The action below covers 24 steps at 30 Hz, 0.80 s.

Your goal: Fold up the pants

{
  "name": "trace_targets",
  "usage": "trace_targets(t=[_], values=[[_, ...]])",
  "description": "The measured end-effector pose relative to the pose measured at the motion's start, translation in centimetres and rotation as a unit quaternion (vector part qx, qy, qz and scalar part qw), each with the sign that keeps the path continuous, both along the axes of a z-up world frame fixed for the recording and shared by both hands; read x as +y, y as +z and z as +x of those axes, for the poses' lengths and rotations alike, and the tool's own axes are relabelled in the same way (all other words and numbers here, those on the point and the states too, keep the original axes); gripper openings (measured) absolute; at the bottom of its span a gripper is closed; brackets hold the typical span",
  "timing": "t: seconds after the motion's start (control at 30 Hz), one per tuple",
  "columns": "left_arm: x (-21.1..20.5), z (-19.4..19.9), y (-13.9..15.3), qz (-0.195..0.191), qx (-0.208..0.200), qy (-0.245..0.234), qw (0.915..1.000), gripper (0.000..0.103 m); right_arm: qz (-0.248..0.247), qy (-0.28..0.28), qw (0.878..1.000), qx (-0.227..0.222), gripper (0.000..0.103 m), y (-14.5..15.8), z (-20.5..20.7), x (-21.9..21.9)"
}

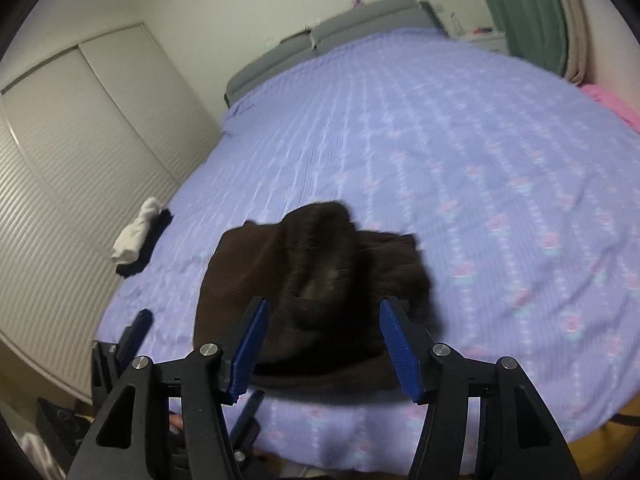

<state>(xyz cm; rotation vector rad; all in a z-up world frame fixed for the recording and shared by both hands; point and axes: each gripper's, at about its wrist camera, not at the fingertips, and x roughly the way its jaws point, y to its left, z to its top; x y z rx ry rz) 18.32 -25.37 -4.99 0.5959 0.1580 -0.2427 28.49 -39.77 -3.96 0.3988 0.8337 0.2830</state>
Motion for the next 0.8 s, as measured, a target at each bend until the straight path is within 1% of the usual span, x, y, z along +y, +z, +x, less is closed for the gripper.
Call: trace_targets(t=[0.03, 0.07, 0.1, 0.13, 0.17, 0.3, 0.37, 0.43, 0.53, 0.67, 0.73, 0.8], values=[[0.8, 0.4, -0.1, 0.001, 0.003, 0.009, 1.0000, 0.103, -0.003, -0.001, 1.000, 0.017, 0.059, -0.7, 0.9, 0.9], [1.2, 0.7, -0.1, 0.000, 0.006, 0.015, 0.9999, 0.103, -0.003, 0.001, 1.000, 0.023, 0.057, -1.2, 1.4, 1.3], [1.6, 0.9, -0.1, -0.002, 0.009, 0.020, 0.9997, 0.103, -0.007, -0.001, 1.000, 0.027, 0.050, -1.6, 1.7, 1.7], [2.1, 1.3, -0.1, -0.007, 0.014, 0.027, 0.9995, 0.103, -0.016, -0.007, 0.999, 0.031, 0.029, -2.0, 1.9, 1.9], [2.1, 1.6, -0.2, -0.011, 0.017, 0.030, 0.9994, 0.103, -0.016, -0.014, 0.999, 0.032, 0.029, -2.1, 1.9, 2.0], [2.5, 2.8, -0.1, -0.038, 0.035, 0.035, 0.9980, 0.103, 0.007, -0.046, 0.999, -0.009, 0.026, -0.7, -0.4, 0.1], [2.8, 3.1, 0.2, -0.048, 0.041, 0.038, 0.9973, 0.103, 0.023, -0.067, 0.997, -0.016, 0.026, -0.9, -1.7, -1.4], [2.9, 3.1, 0.4, -0.049, 0.036, 0.036, 0.9975, 0.103, 0.032, -0.078, 0.996, -0.004, 0.026, -2.1, -2.1, -2.3], [2.9, 3.3, 0.2, -0.046, 0.037, 0.036, 0.9976, 0.103, 0.067, -0.092, 0.993, 0.037, 0.026, -5.9, -1.4, -3.7], [3.4, 3.4, 0.3, -0.043, 0.043, 0.039, 0.9974, 0.103, 0.096, -0.117, 0.987, 0.061, 0.027, -9.5, -0.2, -4.4], [3.5, 3.4, 0.6, -0.042, 0.045, 0.036, 0.9974, 0.103, 0.117, -0.128, 0.983, 0.060, 0.027, -10.4, -0.1, -4.9], [3.5, 3.6, 1.0, -0.045, 0.051, 0.027, 0.9973, 0.103, 0.117, -0.127, 0.984, 0.050, 0.029, -10.0, -0.4, -4.7]])
